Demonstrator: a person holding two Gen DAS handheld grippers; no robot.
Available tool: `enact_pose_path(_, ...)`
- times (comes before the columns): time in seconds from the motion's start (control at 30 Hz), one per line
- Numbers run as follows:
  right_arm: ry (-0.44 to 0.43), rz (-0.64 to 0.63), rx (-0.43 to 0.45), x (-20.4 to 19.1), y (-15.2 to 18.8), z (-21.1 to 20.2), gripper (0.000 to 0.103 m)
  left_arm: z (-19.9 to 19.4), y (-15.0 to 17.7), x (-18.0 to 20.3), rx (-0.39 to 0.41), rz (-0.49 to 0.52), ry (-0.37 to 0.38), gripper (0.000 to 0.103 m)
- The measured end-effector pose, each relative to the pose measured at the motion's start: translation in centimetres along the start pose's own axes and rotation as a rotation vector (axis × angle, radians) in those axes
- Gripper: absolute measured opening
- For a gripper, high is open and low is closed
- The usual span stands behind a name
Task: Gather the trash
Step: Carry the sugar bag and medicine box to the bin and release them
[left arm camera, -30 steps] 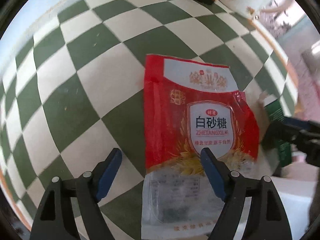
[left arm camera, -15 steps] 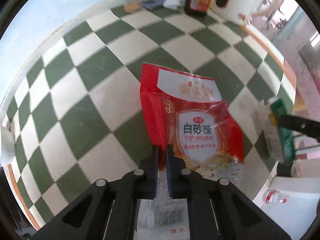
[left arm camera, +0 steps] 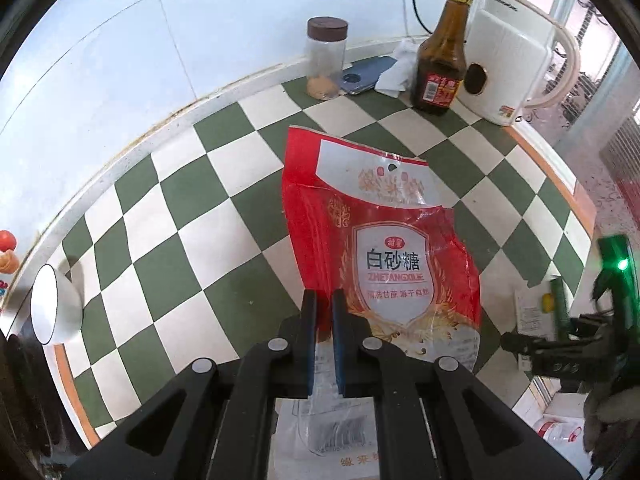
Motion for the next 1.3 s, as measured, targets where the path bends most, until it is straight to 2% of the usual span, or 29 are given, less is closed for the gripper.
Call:
enact_pose_path(0.03,0.017,-0.004,0.031,0.1,0.0,-0.4,0.044,0.1,0.0,0.2,-0.003,0.000,-0.002,0.005)
enact_pose_path(0.07,-0.010,0.001,0.041,-0.1,0.0,-0.6,0.024,0.2,0.1,0.4,-0.007,0.000,-0.001,0.004)
enact_pose_path(0.1,-0.049,0.035,0.060,0.1,0.2,-1.0,0.023,0.0,0.2,0.5,-0.007,0.001,-0.001,0.004)
enact_pose_path(0.27,-0.100,0.097,0.192,1.7,1.2,-4.6,0.023,-1.3,0.1,2.9,0.013,0.040,0.020,0.004)
enact_pose_path(0.4,-0.142,0.194,0.321,5.4,4.2,-9.3,0.023,-3.8,-0.7,6.9,0.043,0.094,0.077,0.004)
enact_pose_path(0.47,-0.156,0.267,0.377,8.6,6.9,-11.4,0.023,-5.2,-1.0,10.2,0.061,0.144,0.121,0.004)
enact_pose_path(0.6,-0.147,0.458,0.462,17.0,14.0,-14.9,0.023,-8.0,-0.3,19.6,0.074,0.284,0.234,0.005)
enact_pose_path(0.67,-0.130,0.563,0.485,22.2,18.7,-15.3,0.023,-8.7,1.2,25.3,0.065,0.375,0.283,0.005)
enact_pose_path(0.77,-0.108,0.746,0.497,30.1,26.6,-14.7,0.023,-8.4,5.2,34.4,0.027,0.520,0.341,0.005)
enact_pose_path(0.8,-0.105,0.805,0.497,32.5,29.1,-14.0,0.023,-7.6,7.5,38.2,0.001,0.581,0.357,0.005)
enact_pose_path(0.9,-0.109,0.956,0.486,39.0,35.7,-10.7,0.023,-3.8,13.4,45.7,-0.095,0.693,0.374,0.005)
enact_pose_path(1.0,-0.114,1.047,0.460,43.9,39.9,-5.8,0.023,2.8,20.6,52.5,-0.230,0.784,0.365,0.005)
enact_pose_path(1.03,-0.124,1.080,0.442,46.0,41.4,-2.9,0.023,5.6,23.3,54.6,-0.280,0.812,0.358,0.005)
enact_pose_path(1.13,-0.127,1.120,0.407,50.1,43.3,3.6,0.023,13.8,30.5,59.5,-0.415,0.872,0.328,0.005)
enact_pose_path(1.3,-0.178,1.162,0.369,56.1,44.4,14.6,0.023,27.0,40.7,65.5,-0.540,1.006,0.217,0.005)
Point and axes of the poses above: each gripper's, at about its wrist camera, not at the fingertips, and z roughly the way its jaws point, x to its right, y to its underside, the point moved 7 cm from there along z, roughly the way its jaws point, and after that the axes turned 9 degrees about -y, right-handed, at the moved point
